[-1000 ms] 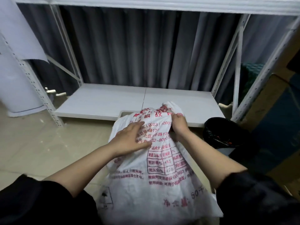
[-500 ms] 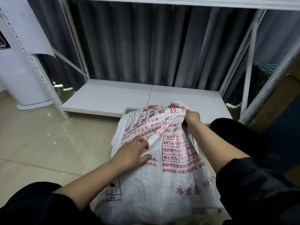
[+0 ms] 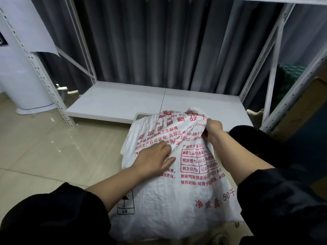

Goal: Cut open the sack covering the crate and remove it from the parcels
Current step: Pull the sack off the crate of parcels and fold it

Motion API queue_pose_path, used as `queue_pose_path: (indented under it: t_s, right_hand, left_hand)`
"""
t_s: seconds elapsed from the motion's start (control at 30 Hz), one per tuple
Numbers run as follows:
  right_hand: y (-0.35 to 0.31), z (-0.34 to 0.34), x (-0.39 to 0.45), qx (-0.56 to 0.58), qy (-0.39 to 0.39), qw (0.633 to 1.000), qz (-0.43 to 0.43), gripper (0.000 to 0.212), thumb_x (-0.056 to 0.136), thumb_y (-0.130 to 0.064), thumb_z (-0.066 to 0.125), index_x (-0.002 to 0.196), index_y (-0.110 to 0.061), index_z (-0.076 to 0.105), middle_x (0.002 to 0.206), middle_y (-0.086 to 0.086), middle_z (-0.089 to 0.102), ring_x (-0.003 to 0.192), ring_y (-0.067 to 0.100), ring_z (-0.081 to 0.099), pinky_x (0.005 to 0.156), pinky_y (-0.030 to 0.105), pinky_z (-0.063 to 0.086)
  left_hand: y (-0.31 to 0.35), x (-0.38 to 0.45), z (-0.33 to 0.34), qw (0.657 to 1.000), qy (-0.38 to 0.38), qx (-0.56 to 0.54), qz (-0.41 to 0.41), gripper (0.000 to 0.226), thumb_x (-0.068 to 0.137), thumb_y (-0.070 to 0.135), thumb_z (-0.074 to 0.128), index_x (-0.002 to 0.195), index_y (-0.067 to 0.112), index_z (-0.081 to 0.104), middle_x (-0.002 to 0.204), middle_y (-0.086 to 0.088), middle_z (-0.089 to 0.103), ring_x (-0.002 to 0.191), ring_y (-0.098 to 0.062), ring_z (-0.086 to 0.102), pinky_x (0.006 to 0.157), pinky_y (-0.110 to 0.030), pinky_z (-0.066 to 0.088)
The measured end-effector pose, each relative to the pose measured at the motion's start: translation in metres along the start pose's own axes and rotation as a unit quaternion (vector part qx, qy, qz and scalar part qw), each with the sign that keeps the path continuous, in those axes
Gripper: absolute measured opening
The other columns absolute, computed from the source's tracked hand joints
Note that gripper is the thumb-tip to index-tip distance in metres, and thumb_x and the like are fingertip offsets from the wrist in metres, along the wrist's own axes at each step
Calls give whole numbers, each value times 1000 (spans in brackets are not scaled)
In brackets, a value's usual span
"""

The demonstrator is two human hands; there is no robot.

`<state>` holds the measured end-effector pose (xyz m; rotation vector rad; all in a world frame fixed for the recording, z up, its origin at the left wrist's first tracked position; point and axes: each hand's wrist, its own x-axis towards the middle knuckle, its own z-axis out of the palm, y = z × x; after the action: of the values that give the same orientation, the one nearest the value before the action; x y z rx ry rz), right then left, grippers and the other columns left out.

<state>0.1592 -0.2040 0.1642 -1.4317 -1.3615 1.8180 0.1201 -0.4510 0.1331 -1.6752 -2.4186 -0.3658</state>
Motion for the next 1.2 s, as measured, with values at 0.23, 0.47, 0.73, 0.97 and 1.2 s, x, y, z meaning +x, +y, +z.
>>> queue_pose_path:
  t_s: [0.23,0.47,0.73,0.97,1.2]
  right_hand:
    - [3,1,3,31,-10,999,16,33,92,-4,40,118,5,58,94,10,69,82,27,65,77,35,56]
    - [0,-10,-1,81,-11,996,45,21,92,2,42,81,-4,58,53,3,61,42,14,57,40,21,50]
    - [-16,-24,-13,66,-73,995,-33,20,97,-2,40,106,13,48,63,10,56,31,16,57,34,18,47]
    - [19,-42,-58,-619,-197,758,-59,54,86,-65,48,76,-12,54,75,5,62,63,24,63,63,26,51]
    - [142,-106,-112,-786,-246,567,-16,73,75,-83,37,109,-25,64,110,-2,67,107,19,63,90,30,48]
  left_hand:
    - [-21,-20,23,996,46,18,71,34,88,53,42,83,20,45,83,-2,51,65,-16,52,48,-23,40]
    - [-15,2,23,981,114,22,152,33,91,32,48,66,13,57,73,-3,54,57,-19,52,39,-25,39]
    - [-12,38,11,980,73,47,177,35,90,31,41,65,14,60,66,0,58,47,-20,57,35,-22,39]
    - [-5,21,45,978,-205,-4,32,44,98,38,39,139,24,41,145,2,43,130,-20,43,100,-35,43]
    - [-11,7,59,949,-291,114,47,69,97,48,34,153,32,-3,159,10,-15,149,-24,-5,120,-43,5]
